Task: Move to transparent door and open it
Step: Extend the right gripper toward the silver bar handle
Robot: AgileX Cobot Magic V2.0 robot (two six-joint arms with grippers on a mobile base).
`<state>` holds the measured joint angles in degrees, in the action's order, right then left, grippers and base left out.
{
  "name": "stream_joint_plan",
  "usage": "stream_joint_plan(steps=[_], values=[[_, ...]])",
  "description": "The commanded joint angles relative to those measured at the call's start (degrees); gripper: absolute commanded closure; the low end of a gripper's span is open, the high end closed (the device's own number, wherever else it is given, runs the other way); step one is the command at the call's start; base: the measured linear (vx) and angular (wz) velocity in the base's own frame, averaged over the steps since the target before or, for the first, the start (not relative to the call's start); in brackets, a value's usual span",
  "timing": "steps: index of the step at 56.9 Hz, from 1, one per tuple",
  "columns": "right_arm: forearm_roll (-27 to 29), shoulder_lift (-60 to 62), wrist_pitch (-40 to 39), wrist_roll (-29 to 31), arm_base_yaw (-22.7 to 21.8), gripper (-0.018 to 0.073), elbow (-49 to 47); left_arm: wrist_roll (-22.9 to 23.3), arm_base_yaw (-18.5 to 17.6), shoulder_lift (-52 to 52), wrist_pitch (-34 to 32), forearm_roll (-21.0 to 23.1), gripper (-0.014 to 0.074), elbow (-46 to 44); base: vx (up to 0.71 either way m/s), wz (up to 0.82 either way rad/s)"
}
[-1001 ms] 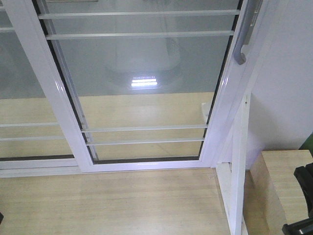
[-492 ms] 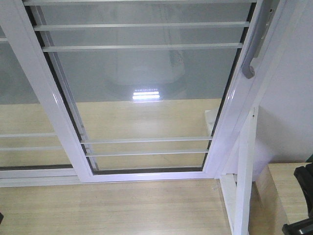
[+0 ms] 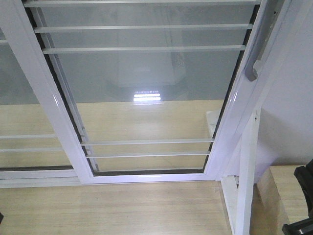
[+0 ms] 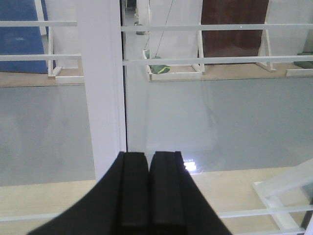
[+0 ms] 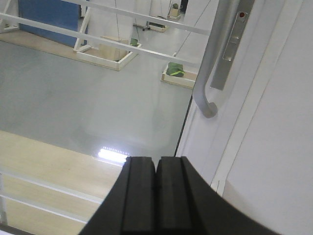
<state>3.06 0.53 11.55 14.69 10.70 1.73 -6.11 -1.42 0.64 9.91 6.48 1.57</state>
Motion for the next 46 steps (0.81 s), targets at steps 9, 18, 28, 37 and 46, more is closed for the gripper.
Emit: stream_joint_plan(steps=[9,18,28,37,46], values=[[-0.2,0.5,-4.8,0.2,-0.2,0.0565,0.1,0.2,-0.2,0.7,-4.5,0.3,0.0603,-1.3,0.0,0.0],[-0.2,0.5,-4.8,0.2,-0.2,0.0565,0.1,0.2,-0.2,0.7,-4.5,0.3,0.0603,-1.3,0.0,0.0],[-0.2,0.5,-4.8,0.2,-0.2,0.0565,0.1,0.2,-0.2,0.7,-4.5,0.3,0.0603,-1.3,0.0,0.0],[-0.2,0.5,-4.8,0.2,-0.2,0.0565,0.1,0.2,-0.2,0.7,-4.5,0.3,0.0603,-1.3,0.0,0.0],[-0.2,0.5,-4.8,0.2,-0.2,0.0565,0.1,0.2,-0.2,0.7,-4.5,0.3,0.0603,-1.3,0.0,0.0]])
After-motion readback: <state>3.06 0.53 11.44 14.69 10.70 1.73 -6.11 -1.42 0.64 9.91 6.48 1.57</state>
